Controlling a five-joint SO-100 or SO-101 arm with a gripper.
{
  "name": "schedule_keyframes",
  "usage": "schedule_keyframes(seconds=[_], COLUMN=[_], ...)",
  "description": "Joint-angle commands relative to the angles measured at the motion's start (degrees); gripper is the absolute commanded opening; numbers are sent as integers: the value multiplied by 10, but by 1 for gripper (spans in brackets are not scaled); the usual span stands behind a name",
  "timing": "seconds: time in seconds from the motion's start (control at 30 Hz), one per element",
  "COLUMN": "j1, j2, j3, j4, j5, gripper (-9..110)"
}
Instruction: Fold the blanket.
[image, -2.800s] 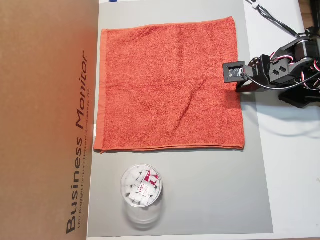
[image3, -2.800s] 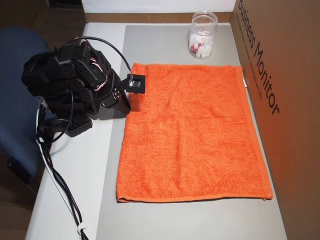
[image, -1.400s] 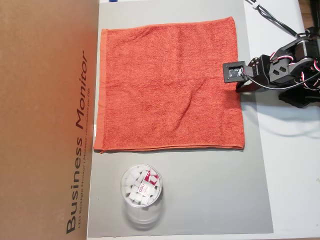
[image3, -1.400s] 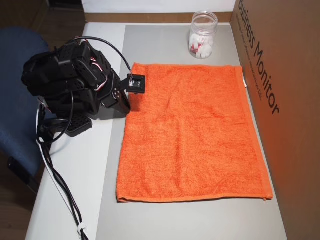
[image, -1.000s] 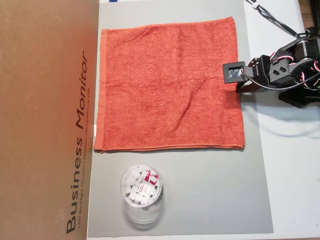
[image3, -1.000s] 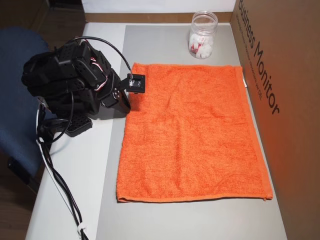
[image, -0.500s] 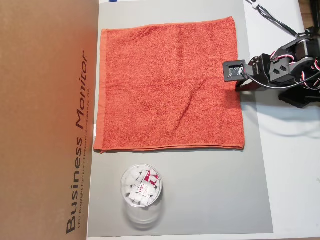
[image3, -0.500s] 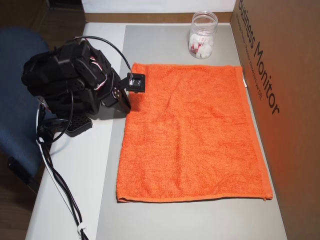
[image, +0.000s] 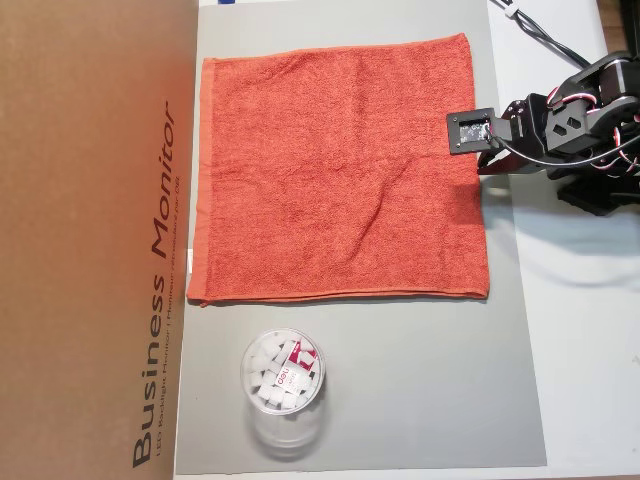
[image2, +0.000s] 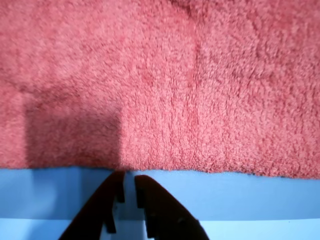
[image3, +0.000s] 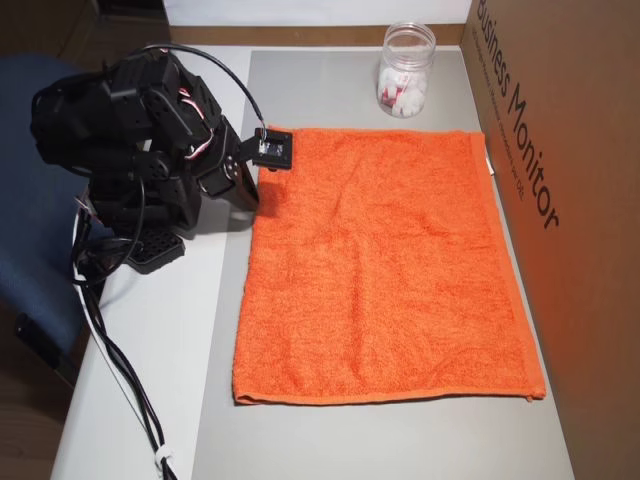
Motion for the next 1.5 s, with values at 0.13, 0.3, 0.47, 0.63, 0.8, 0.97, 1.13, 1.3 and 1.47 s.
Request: schedule_keyframes(seconds=[0.13, 0.3, 0.47, 0.63, 0.8, 0.97, 1.13, 1.3, 1.47], j1=[1, 0, -9, -9, -9, -26, -101, -173, -233], j2=[-45, -75, -91, -106, -107, -108, -108, -142, -221], j3=[-104, -164, -264, -337, -384, -419, -437, -438, -463], j4=[3, 17, 153, 227, 224, 224, 224, 223, 222], j5=[-4, -6, -6, 0, -5, -5, 3, 3, 4], gripper=[0, 0, 0, 0, 0, 0, 0, 0, 0])
